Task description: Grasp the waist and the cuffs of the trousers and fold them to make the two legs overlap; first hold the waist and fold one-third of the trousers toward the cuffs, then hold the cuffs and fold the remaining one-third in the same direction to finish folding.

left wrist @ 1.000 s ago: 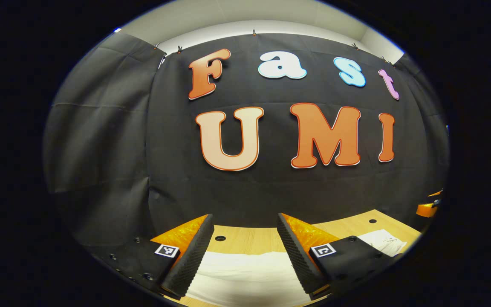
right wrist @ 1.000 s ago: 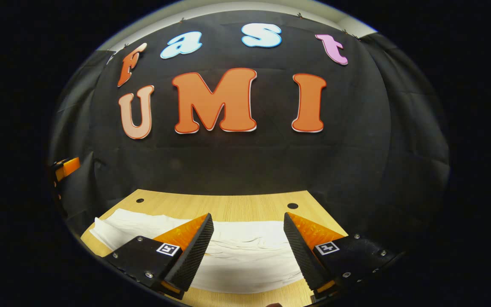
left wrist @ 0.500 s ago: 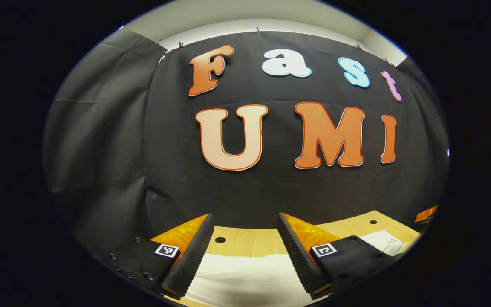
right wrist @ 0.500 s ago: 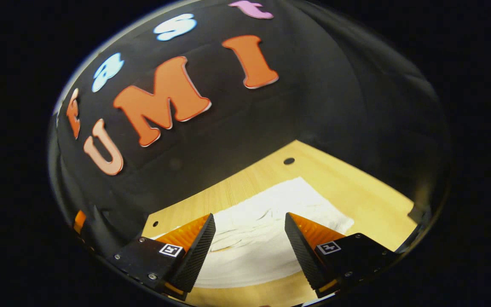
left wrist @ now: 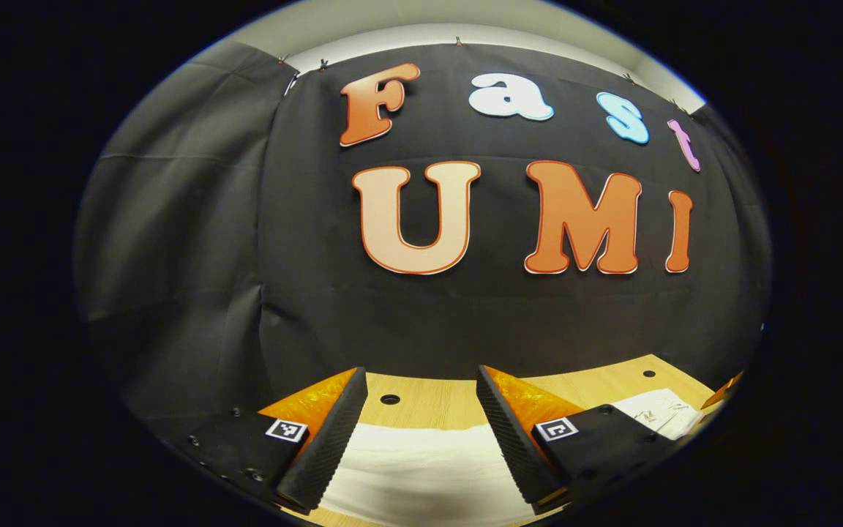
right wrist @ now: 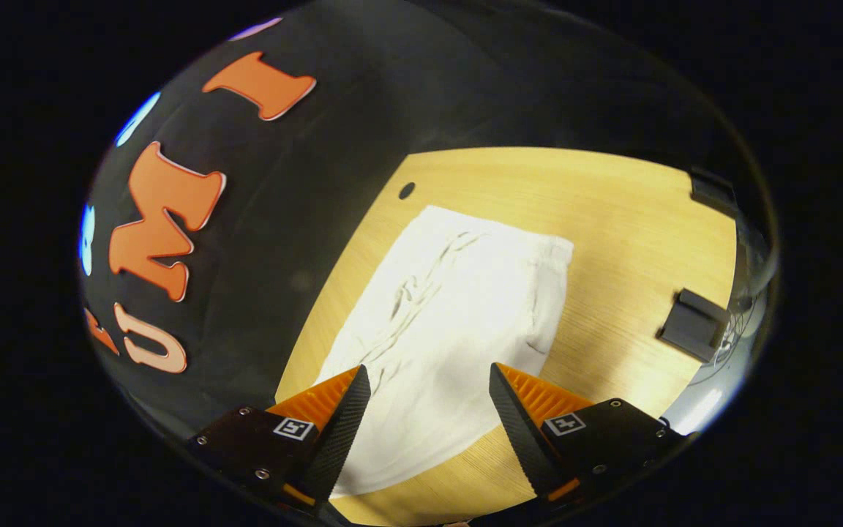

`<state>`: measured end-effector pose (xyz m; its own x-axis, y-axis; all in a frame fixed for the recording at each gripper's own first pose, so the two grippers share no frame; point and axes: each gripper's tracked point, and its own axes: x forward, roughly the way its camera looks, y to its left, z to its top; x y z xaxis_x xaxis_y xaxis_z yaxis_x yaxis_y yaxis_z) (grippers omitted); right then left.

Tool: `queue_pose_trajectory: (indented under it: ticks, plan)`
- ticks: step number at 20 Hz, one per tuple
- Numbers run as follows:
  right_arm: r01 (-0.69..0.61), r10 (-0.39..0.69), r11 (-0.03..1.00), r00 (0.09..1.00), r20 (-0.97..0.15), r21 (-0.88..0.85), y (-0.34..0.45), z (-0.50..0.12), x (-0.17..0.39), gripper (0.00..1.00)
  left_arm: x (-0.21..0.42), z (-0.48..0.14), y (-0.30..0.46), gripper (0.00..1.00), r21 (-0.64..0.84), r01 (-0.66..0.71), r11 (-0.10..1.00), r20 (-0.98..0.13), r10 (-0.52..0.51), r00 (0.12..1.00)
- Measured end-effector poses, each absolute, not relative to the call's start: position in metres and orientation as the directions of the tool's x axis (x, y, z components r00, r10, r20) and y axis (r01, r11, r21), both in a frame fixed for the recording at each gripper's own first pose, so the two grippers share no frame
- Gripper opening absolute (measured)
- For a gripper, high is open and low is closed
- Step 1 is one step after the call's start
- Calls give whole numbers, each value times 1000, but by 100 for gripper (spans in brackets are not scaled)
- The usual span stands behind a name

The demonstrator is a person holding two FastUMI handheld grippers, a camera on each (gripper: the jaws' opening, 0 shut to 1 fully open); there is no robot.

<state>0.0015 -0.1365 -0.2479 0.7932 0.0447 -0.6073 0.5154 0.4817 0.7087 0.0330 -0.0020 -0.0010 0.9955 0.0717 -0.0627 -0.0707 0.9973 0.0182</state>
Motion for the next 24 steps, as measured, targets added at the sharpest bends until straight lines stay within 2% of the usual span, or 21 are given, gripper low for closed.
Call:
queue_pose_trajectory:
  ticks: [4,9,12,19,23,24]
  plan:
    - [600,58,370,747,-663,709,-146,-282,-2,98,31,-6,18,97,18,-115,993,-76,116,990]
    - [670,88,282,694,-714,686,-151,-316,-1,99,30,-17,31,97,6,-149,989,-104,148,983]
    - [705,94,278,656,-749,652,-155,-332,2,99,33,-22,33,97,-14,-162,987,-118,159,980]
    - [723,123,253,635,-763,643,-152,-340,18,100,42,-32,36,97,-29,-181,983,-150,175,973]
    - [741,119,255,613,-781,621,-153,-348,23,89,47,-38,37,97,-32,-187,982,-162,179,970]
    - [744,123,259,608,-785,616,-153,-351,26,75,50,-38,37,97,-33,-188,982,-165,180,970]
